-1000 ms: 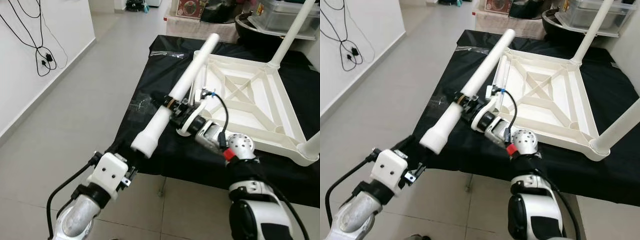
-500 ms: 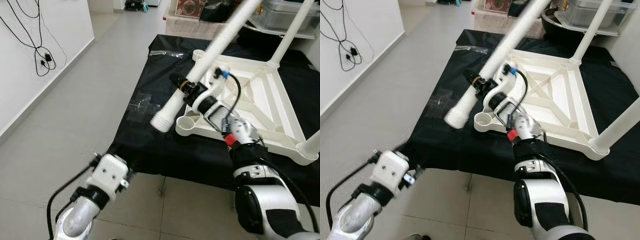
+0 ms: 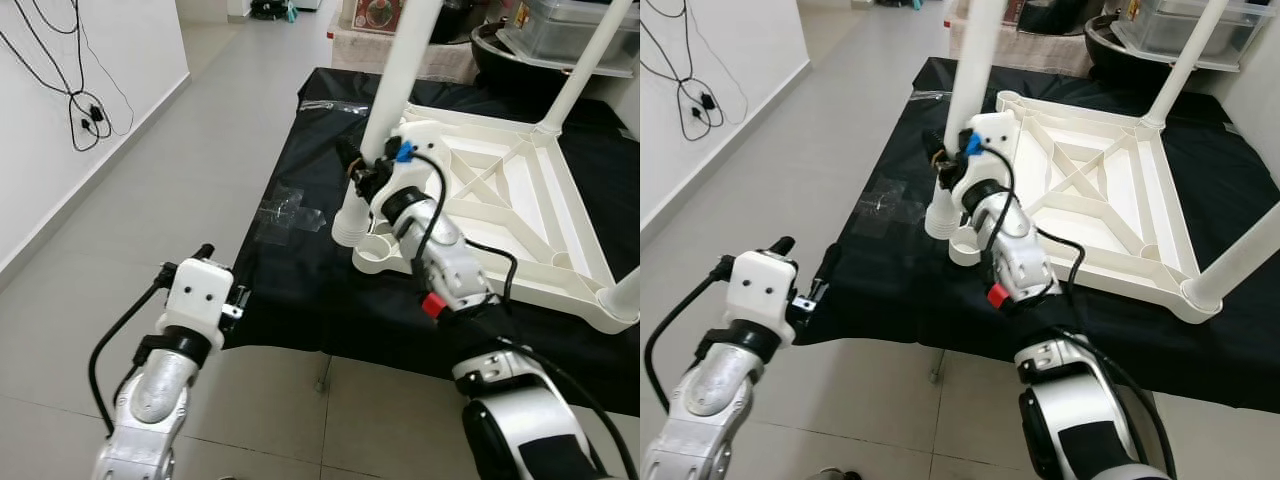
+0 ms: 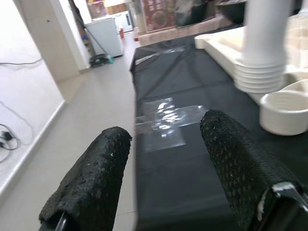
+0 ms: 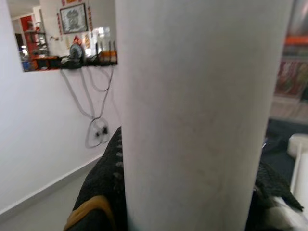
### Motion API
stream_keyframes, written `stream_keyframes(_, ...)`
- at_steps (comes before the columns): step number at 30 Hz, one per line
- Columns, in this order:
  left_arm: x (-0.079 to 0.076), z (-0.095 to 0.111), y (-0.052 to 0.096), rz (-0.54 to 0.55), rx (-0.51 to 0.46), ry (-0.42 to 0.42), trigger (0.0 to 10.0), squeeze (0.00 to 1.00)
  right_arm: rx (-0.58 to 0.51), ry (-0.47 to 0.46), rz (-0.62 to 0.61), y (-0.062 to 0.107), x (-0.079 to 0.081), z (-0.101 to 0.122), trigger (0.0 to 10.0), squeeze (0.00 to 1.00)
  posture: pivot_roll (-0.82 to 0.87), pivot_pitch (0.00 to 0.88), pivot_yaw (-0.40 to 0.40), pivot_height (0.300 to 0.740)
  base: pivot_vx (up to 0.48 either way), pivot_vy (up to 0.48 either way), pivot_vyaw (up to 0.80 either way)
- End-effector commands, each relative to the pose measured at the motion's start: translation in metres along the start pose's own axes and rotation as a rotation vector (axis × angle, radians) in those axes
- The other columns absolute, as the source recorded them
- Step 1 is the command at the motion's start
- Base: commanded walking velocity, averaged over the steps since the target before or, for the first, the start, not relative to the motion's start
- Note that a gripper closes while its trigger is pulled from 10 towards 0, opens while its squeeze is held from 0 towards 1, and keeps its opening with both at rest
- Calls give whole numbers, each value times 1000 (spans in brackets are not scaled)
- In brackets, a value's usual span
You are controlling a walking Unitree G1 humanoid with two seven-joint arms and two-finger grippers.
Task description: Building children table
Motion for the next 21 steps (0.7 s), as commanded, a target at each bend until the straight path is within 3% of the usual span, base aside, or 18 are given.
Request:
stream_keyframes(1, -3, -4, 2, 2, 17, -5, 10000, 0, -43, 38, -17, 2, -1, 8, 10000, 0, 99, 112, -58, 740, 0, 0, 0)
stream_keyframes(8, -4, -8, 4, 37, 37, 29, 10000, 0, -36, 110, -99, 3, -18, 7, 10000, 0, 94, 108, -58, 740, 0, 0, 0)
stream_keyframes(13, 6, -9, 3, 95, 43, 64, 10000, 0, -29, 122, -101, 4, -18, 4, 10000, 0, 92, 105, -61, 740, 146, 0, 0)
stream_keyframes(21, 14, -11, 0, 122, 45, 53, 10000, 0, -33, 137, -92, 5, -15, 3, 10000, 0, 92, 93, -64, 740, 316, -349, 0)
Point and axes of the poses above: a point about 5 cm out from each wrist's last joint towards the gripper, its own y axis pointing back from the gripper into the wrist, its own z axis along the axis of the wrist's last joint, x = y × z, the point moved 6 cm from there along -y, pointing out of the wrist towards the gripper, and after that the axes turned 5 degrees about y, right-handed, at the moved point
